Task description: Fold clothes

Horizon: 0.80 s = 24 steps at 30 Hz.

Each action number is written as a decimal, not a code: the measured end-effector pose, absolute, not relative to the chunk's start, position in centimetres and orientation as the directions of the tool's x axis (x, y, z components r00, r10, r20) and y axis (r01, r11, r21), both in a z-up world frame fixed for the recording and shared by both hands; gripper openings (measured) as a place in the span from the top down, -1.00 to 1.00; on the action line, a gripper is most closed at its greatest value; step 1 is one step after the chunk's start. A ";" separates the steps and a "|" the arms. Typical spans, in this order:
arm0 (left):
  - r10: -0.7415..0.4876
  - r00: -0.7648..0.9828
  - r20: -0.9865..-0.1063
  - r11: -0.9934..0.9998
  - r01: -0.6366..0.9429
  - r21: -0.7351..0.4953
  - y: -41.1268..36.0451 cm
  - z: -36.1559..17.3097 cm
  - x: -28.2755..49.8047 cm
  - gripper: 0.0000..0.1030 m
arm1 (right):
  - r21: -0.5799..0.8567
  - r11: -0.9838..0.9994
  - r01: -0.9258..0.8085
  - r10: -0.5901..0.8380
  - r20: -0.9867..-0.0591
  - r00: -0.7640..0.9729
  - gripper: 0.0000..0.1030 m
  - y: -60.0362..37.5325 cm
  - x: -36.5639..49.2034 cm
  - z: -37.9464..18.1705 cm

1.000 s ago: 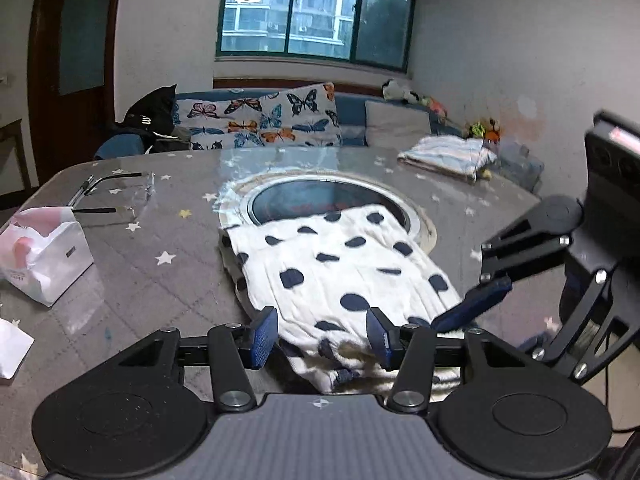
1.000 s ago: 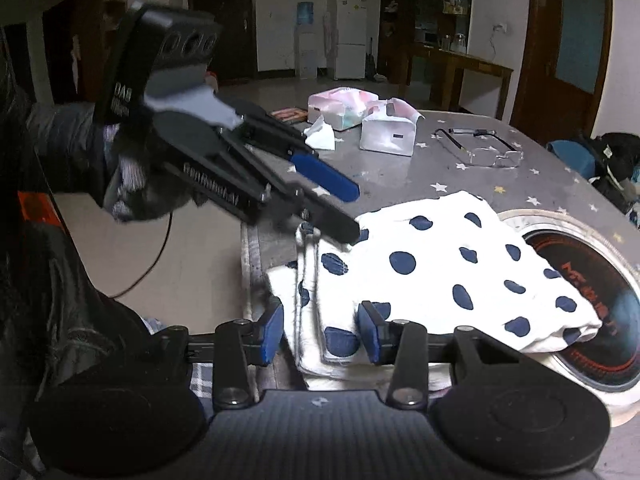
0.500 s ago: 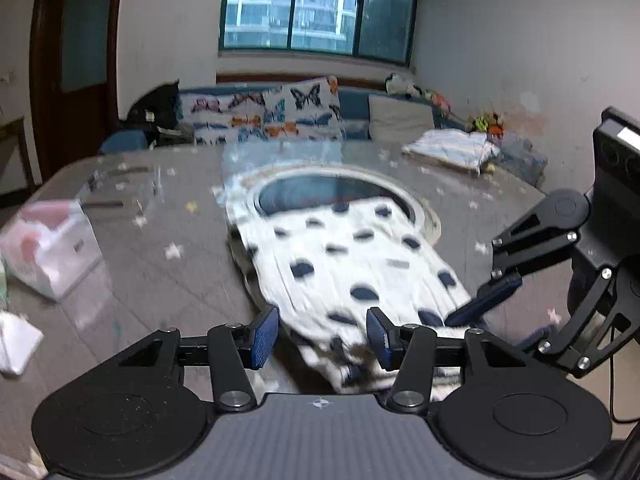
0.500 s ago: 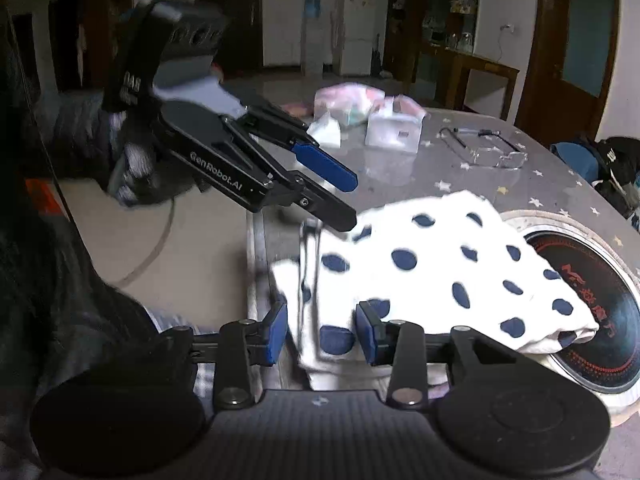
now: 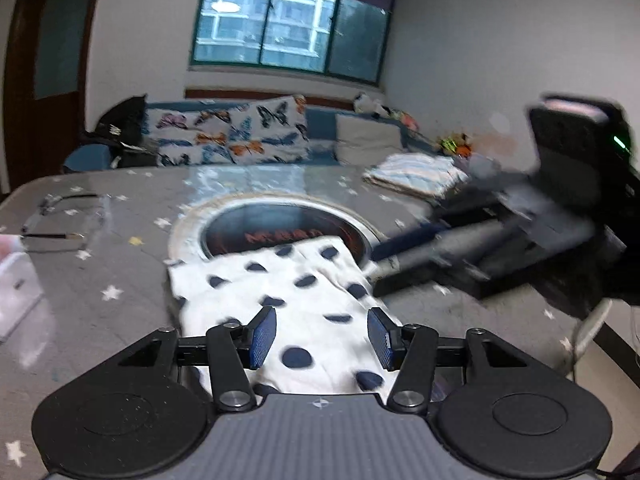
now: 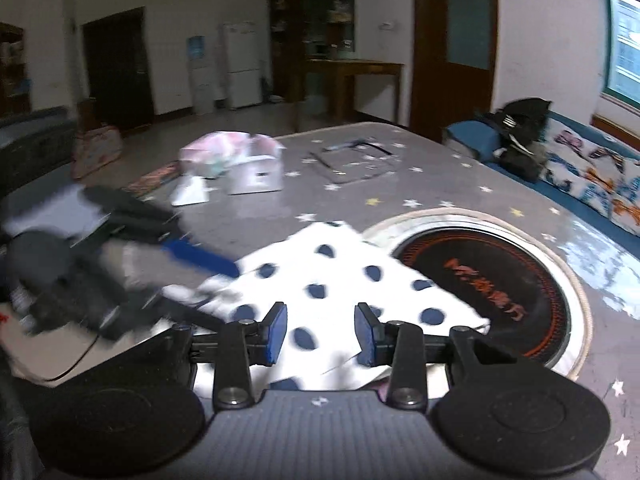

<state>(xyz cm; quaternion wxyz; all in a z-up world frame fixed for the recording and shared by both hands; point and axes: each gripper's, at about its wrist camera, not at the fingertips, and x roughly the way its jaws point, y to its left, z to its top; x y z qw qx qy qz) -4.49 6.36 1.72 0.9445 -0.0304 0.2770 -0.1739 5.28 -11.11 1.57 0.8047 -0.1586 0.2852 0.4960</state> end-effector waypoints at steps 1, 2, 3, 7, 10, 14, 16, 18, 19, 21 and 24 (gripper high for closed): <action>-0.351 0.780 -0.519 0.936 0.317 -0.156 6.2 1.5 -4.5 -0.05 | 0.026 0.474 -0.880 0.699 -0.619 0.358 0.28 -10.7 5.9 1.3; -0.355 0.774 -0.525 0.934 0.321 -0.159 6.1 1.3 -4.6 -0.04 | 0.029 0.490 -0.871 0.692 -0.621 0.368 0.28 -10.4 6.5 0.9; -0.360 0.767 -0.531 0.932 0.325 -0.162 6.0 1.0 -4.6 -0.04 | 0.032 0.506 -0.862 0.684 -0.623 0.379 0.28 -10.1 7.1 0.5; -0.373 0.747 -0.551 0.927 0.328 -0.182 6.0 0.1 -4.9 -0.04 | 0.036 0.571 -0.820 0.642 -0.642 0.418 0.28 -9.2 10.0 -1.5; -0.379 0.735 -0.563 0.925 0.328 -0.194 5.9 -0.5 -5.0 -0.04 | 0.025 0.613 -0.790 0.602 -0.662 0.447 0.28 -9.1 11.7 -2.7; -0.385 0.728 -0.567 0.922 0.324 -0.211 6.0 -0.9 -5.2 -0.04 | 0.026 0.661 -0.750 0.561 -0.680 0.472 0.31 -9.6 13.5 -4.0; -0.387 0.727 -0.567 0.922 0.320 -0.218 6.2 -1.0 -5.2 -0.04 | 0.024 0.677 -0.736 0.547 -0.686 0.480 0.39 -9.9 14.3 -4.5; -0.387 0.727 -0.567 0.922 0.319 -0.221 6.2 -1.1 -5.2 -0.05 | 0.018 0.672 -0.740 0.549 -0.683 0.482 0.40 -9.6 14.4 -4.2; -0.387 0.727 -0.567 0.922 0.318 -0.222 6.2 -1.1 -5.2 -0.05 | 0.013 0.668 -0.744 0.552 -0.680 0.483 0.40 -9.5 14.4 -3.9; -0.389 0.731 -0.561 0.921 0.317 -0.225 6.3 -0.9 -5.3 -0.05 | 0.007 0.656 -0.754 0.561 -0.673 0.482 0.39 -9.1 14.4 -3.4; -0.393 0.737 -0.550 0.920 0.317 -0.232 6.3 -0.5 -5.5 -0.05 | 0.024 0.604 -0.797 0.607 -0.662 0.440 0.37 -7.9 13.7 -2.0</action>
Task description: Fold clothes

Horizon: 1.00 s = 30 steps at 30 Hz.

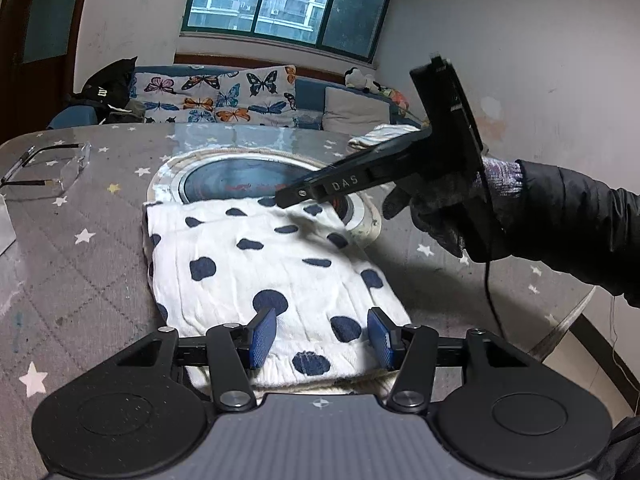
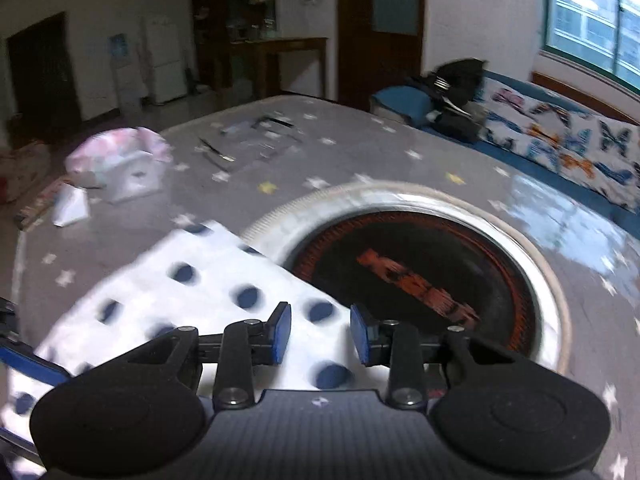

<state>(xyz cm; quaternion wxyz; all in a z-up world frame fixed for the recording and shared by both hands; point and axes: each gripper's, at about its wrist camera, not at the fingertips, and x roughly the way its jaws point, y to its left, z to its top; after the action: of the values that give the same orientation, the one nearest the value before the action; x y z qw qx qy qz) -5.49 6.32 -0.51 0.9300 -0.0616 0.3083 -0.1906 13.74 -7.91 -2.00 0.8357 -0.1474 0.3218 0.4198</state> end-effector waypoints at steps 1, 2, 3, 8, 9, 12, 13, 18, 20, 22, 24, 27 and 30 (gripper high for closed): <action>-0.394 0.739 -0.547 0.919 0.316 -0.235 6.3 -0.4 -5.5 -0.05 | 0.036 0.579 -0.814 0.625 -0.661 0.415 0.37 -7.3 13.5 -1.7; -0.395 0.739 -0.546 0.918 0.315 -0.239 6.3 -0.4 -5.5 -0.06 | 0.057 0.552 -0.832 0.644 -0.663 0.382 0.37 -6.7 13.3 -1.4; -0.397 0.739 -0.545 0.918 0.314 -0.242 6.3 -0.4 -5.6 -0.06 | 0.069 0.526 -0.848 0.656 -0.667 0.353 0.37 -5.9 13.1 -1.3; -0.400 0.734 -0.549 0.916 0.305 -0.260 6.4 -0.6 -5.6 -0.07 | 0.067 0.408 -0.910 0.673 -0.696 0.250 0.37 -2.0 12.1 -1.6; -0.401 0.734 -0.548 0.916 0.304 -0.262 6.5 -0.6 -5.6 -0.07 | 0.062 0.393 -0.917 0.667 -0.706 0.238 0.37 -1.0 12.0 -2.0; -0.404 0.734 -0.546 0.914 0.303 -0.270 6.6 -0.6 -5.6 -0.07 | 0.056 0.379 -0.924 0.652 -0.725 0.223 0.37 0.7 12.4 -2.8; -0.405 0.733 -0.546 0.914 0.302 -0.272 6.6 -0.7 -5.6 -0.07 | 0.057 0.382 -0.922 0.649 -0.727 0.224 0.37 1.0 12.7 -3.0; -0.409 0.729 -0.549 0.912 0.299 -0.282 6.6 -0.9 -5.5 -0.08 | 0.051 0.402 -0.914 0.635 -0.735 0.238 0.37 2.7 14.2 -4.0; -0.409 0.729 -0.549 0.912 0.298 -0.283 6.5 -0.9 -5.5 -0.08 | 0.042 0.413 -0.910 0.628 -0.736 0.251 0.36 3.3 14.7 -4.3; -0.409 0.730 -0.548 0.911 0.295 -0.287 6.5 -0.9 -5.5 -0.08 | 0.037 0.428 -0.903 0.624 -0.735 0.266 0.36 3.7 15.3 -4.4; -0.407 0.732 -0.547 0.912 0.293 -0.287 6.6 -0.9 -5.6 -0.08 | 0.044 0.446 -0.894 0.624 -0.731 0.276 0.36 3.8 15.9 -4.4; -0.403 0.739 -0.540 0.913 0.289 -0.286 6.6 -0.6 -6.0 -0.08 | 0.079 0.468 -0.880 0.636 -0.722 0.273 0.29 3.3 16.7 -4.1; -0.393 0.753 -0.528 0.917 0.281 -0.283 6.8 -0.1 -6.5 -0.09 | 0.109 0.489 -0.866 0.639 -0.720 0.270 0.24 1.8 17.6 -3.6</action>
<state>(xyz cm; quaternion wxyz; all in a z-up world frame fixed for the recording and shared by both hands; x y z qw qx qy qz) -6.54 6.84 -0.13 0.9316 -0.0932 0.3012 -0.1809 17.62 1.84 -3.58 0.7817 -0.1552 0.3650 0.4812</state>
